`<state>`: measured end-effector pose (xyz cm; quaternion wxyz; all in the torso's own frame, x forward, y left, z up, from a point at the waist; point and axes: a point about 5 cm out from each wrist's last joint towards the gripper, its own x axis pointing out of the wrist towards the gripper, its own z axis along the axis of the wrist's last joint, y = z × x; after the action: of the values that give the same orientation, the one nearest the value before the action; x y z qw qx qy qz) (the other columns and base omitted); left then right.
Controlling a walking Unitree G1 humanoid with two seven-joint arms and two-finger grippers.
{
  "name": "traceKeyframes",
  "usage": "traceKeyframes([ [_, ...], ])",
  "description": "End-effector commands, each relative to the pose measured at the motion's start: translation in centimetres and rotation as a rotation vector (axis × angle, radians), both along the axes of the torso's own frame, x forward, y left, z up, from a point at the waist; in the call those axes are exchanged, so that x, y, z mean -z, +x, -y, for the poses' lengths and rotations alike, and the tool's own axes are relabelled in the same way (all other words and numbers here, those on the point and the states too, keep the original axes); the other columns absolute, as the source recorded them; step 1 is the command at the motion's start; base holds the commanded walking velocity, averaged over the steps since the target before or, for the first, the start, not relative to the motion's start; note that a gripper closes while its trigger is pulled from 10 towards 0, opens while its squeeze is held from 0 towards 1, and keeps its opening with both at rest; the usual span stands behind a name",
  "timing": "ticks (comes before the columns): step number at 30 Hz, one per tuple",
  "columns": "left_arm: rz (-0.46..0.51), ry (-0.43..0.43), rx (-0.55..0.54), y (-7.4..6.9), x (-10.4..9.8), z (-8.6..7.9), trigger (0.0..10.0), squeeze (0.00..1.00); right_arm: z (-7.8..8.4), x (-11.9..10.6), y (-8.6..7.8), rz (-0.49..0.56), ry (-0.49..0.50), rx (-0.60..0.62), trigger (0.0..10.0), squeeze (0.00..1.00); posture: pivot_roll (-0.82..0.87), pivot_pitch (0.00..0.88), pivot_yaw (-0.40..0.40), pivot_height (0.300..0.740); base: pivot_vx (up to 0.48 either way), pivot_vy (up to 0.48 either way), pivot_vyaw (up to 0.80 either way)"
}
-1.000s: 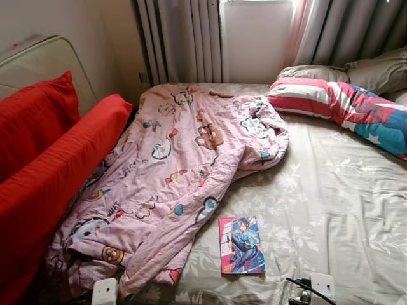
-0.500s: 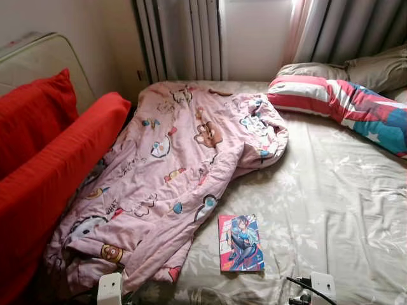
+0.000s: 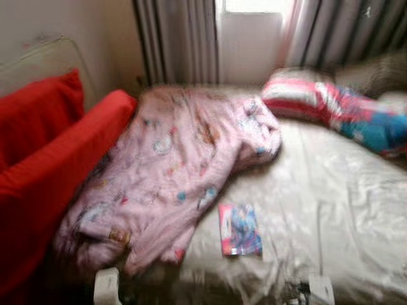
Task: Clean up the room
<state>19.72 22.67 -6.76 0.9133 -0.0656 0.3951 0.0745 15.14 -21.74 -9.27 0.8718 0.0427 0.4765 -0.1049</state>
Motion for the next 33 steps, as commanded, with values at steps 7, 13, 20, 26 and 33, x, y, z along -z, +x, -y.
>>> traceKeyframes([
  [7, -0.079, 0.001, 0.002, -1.96, 1.10, 0.13, 10.0, 0.00, 0.07, -0.60, 1.40, 0.041, -0.010, -0.009, 10.0, 0.00, -0.05, 0.000, 0.026, 0.740, -0.162, 0.000, 0.00],
  [13, -0.080, 0.001, 0.001, -1.97, 1.11, 0.13, 10.0, 0.00, 0.03, -0.63, 1.49, 0.042, -0.010, -0.015, 10.0, 0.00, -0.05, 0.000, 0.027, 0.740, 0.000, 0.000, 0.00],
  [20, -0.084, 0.002, 0.003, -2.07, 1.16, 0.15, 10.0, 0.00, -0.10, -0.58, 1.45, 0.037, -0.009, -0.026, 10.0, 0.00, -0.04, 0.000, 0.028, 0.740, 0.000, 0.000, 0.00],
  [26, -0.087, 0.003, 0.008, -2.15, 1.20, 0.15, 10.0, 0.00, -0.25, -0.55, 1.42, 0.035, -0.003, -0.049, 10.0, 0.00, -0.04, 0.000, 0.031, 0.740, 0.000, 0.000, 0.00],
  [33, -0.090, 0.007, 0.010, -2.28, 1.23, 0.04, 10.0, 0.00, -0.39, -0.52, 1.40, 0.037, -0.002, -0.062, 10.0, 0.00, -0.04, 0.000, 0.032, 0.740, 0.000, 0.000, 0.74],
])
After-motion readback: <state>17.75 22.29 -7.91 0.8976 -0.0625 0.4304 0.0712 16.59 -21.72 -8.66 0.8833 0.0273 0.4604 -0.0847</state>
